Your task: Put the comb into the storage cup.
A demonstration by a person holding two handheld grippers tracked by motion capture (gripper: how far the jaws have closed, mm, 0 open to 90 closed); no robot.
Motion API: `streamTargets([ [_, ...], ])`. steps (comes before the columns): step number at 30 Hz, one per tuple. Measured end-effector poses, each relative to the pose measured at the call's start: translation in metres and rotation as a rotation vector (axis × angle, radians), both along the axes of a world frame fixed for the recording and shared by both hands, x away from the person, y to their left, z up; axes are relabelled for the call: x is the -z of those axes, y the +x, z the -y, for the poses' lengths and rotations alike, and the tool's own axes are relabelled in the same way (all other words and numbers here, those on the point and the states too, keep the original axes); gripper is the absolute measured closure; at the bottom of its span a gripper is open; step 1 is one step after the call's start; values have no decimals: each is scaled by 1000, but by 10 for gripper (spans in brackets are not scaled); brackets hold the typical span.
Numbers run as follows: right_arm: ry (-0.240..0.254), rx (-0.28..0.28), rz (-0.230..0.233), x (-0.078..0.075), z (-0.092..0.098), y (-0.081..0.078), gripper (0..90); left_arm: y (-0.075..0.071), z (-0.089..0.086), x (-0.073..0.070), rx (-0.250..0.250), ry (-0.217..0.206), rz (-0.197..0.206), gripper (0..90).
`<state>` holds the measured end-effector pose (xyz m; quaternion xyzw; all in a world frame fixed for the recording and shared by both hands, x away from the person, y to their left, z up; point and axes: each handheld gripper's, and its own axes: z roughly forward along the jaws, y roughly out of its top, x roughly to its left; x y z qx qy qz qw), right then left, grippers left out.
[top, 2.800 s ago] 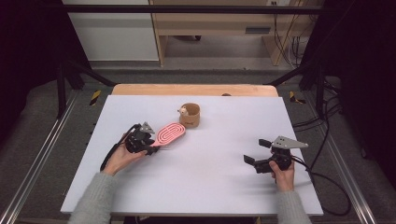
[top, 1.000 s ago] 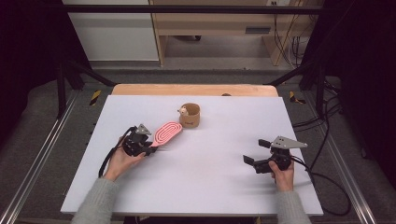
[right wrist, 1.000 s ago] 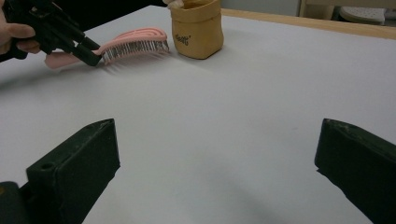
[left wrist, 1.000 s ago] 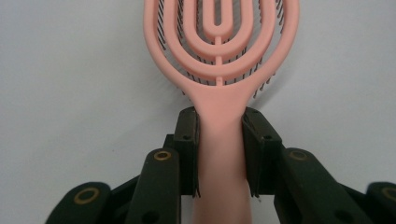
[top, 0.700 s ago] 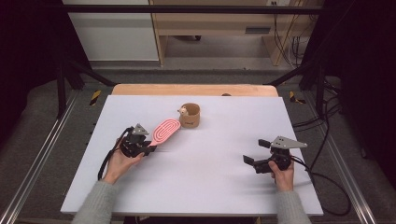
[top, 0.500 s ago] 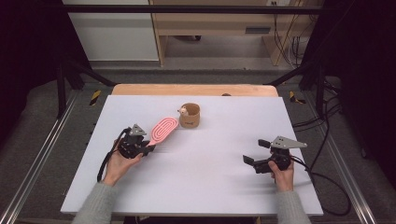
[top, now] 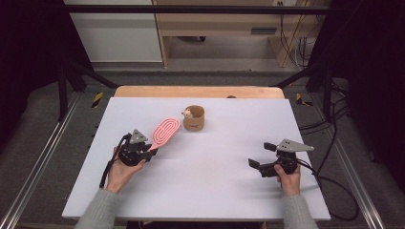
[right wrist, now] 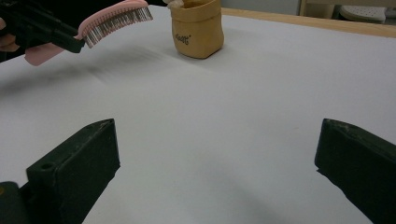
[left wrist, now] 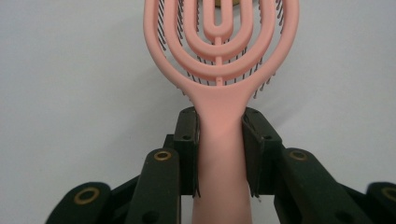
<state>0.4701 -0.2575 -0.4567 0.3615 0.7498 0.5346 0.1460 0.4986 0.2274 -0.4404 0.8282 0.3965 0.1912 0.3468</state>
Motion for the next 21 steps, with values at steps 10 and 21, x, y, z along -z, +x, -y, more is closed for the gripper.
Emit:
streamTargets([
  [10, 2, 1, -1, 0, -1, 0, 2, -9, 2, -4, -15, -30, 40, 691],
  [21, 0, 2, 3, -1, -1, 1, 2, -14, 4, -4, -46, -39, 68, 691],
])
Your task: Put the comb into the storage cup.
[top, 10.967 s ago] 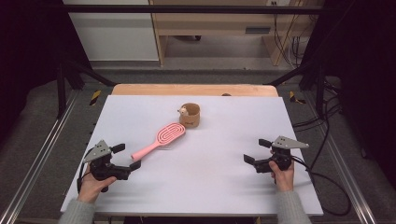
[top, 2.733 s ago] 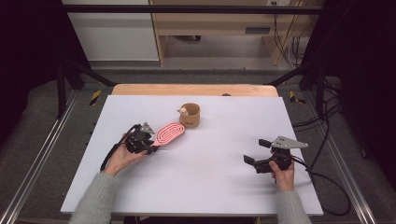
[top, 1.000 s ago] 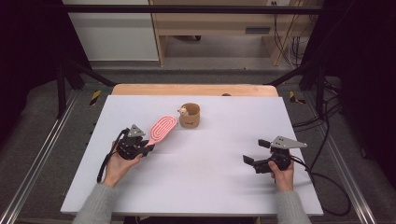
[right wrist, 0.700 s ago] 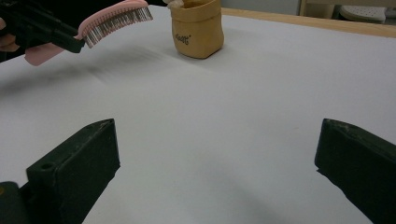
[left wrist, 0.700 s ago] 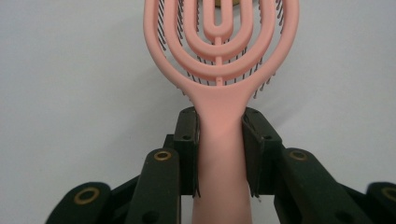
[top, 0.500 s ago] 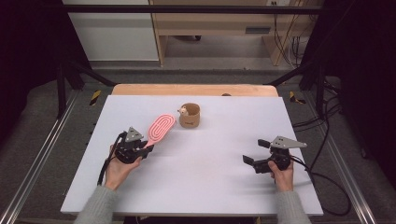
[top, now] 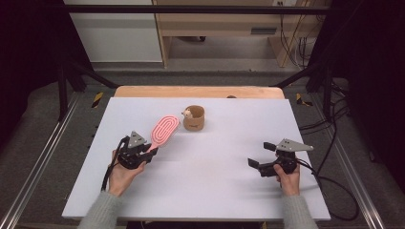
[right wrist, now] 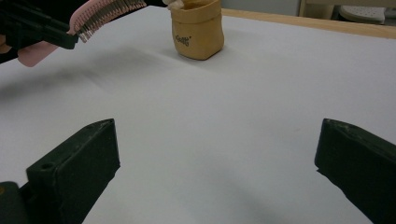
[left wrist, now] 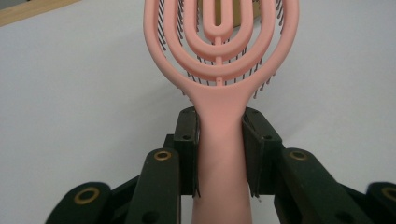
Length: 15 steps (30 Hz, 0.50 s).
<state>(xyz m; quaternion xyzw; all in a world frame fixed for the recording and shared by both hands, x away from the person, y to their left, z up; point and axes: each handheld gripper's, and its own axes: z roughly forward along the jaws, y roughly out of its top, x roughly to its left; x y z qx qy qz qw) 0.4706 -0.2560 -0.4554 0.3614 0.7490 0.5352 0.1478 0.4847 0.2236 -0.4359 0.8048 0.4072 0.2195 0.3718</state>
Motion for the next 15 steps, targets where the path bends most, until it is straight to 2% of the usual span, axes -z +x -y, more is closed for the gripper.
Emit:
streamTargets([
  [3, 2, 2, 0, 0, 0, 0, 2, -2, 1, -1, -4, -13, 2, 691],
  [11, -3, 3, -2, -1, -3, 0, 2, -8, 7, -6, 10, -24, 40, 691],
  [15, 3, 5, 2, -2, -4, 0, 2, -11, 11, -8, -1, -26, 51, 691],
])
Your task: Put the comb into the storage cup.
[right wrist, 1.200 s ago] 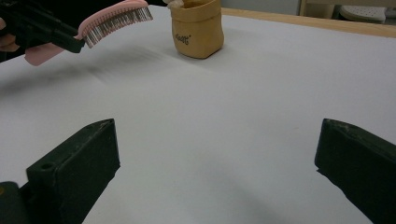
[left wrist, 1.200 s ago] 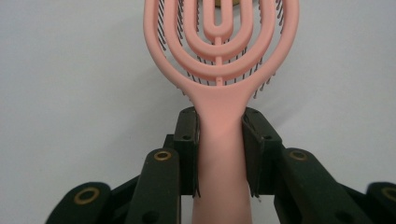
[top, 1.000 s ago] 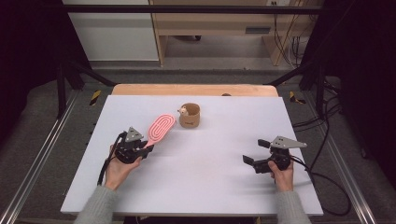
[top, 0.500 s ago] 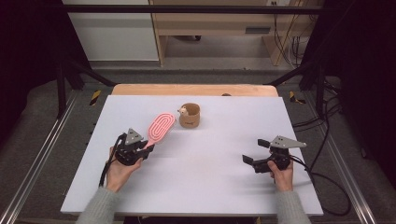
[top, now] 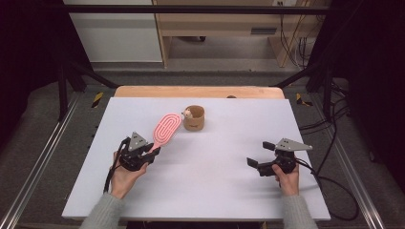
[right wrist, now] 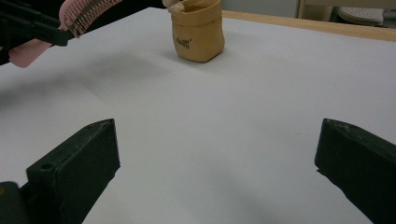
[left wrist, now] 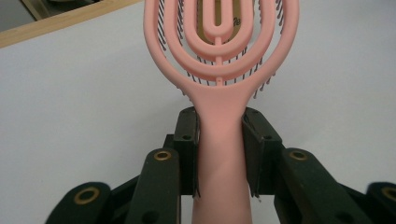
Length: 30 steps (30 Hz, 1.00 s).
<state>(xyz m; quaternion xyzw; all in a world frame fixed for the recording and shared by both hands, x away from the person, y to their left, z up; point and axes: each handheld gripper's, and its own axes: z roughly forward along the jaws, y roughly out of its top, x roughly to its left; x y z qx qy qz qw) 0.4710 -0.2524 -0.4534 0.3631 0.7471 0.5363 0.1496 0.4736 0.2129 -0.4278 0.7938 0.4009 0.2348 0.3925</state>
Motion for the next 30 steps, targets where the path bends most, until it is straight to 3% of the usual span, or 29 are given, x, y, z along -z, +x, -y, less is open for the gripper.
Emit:
streamTargets([
  [13, 13, -5, 24, -10, -10, -2, 2, -4, 8, -3, -1, -14, 25, 691],
  [22, 22, -31, 49, -19, -25, -4, 2, -9, 15, -6, 4, -22, 50, 690],
  [30, 29, -39, 45, -24, -40, -5, 3, -12, 20, -8, 10, -16, 65, 691],
])
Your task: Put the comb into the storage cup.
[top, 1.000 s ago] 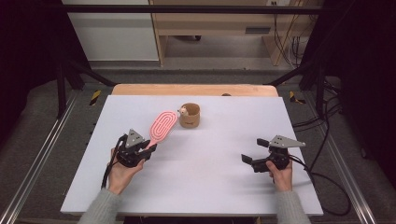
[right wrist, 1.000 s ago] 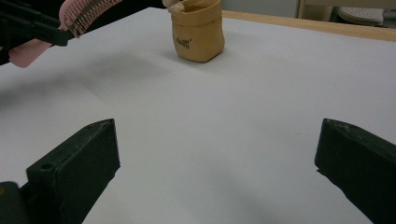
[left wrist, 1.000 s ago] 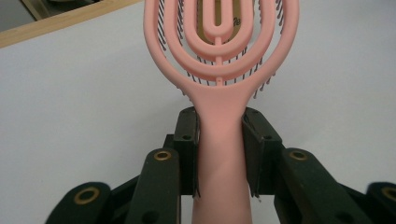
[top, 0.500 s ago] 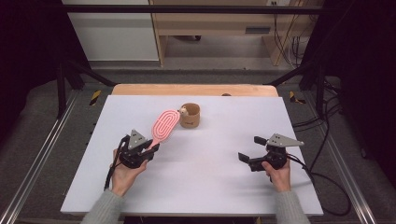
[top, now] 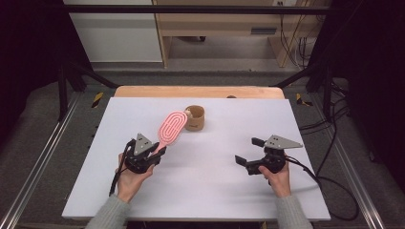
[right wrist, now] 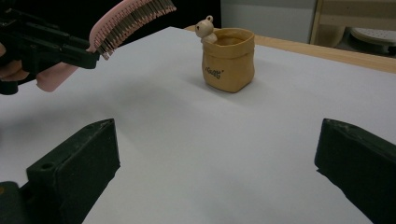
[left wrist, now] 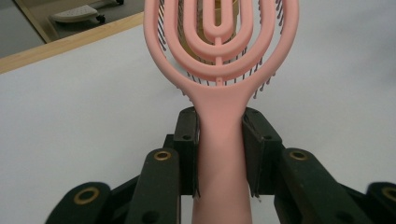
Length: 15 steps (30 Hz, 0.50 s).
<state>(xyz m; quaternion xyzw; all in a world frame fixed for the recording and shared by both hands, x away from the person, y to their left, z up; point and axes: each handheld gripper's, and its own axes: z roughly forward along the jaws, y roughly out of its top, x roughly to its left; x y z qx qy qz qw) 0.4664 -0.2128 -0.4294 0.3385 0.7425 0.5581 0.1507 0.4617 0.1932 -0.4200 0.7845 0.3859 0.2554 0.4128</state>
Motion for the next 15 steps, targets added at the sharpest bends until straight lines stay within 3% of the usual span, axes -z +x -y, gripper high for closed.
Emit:
streamTargets([
  [8, 2, -12, -4, -3, -14, 1, 3, -1, 2, 0, -2, -8, 1, 691],
  [15, 6, 11, -4, -5, -24, 2, 3, -3, 4, -1, -5, -14, 13, 691],
])
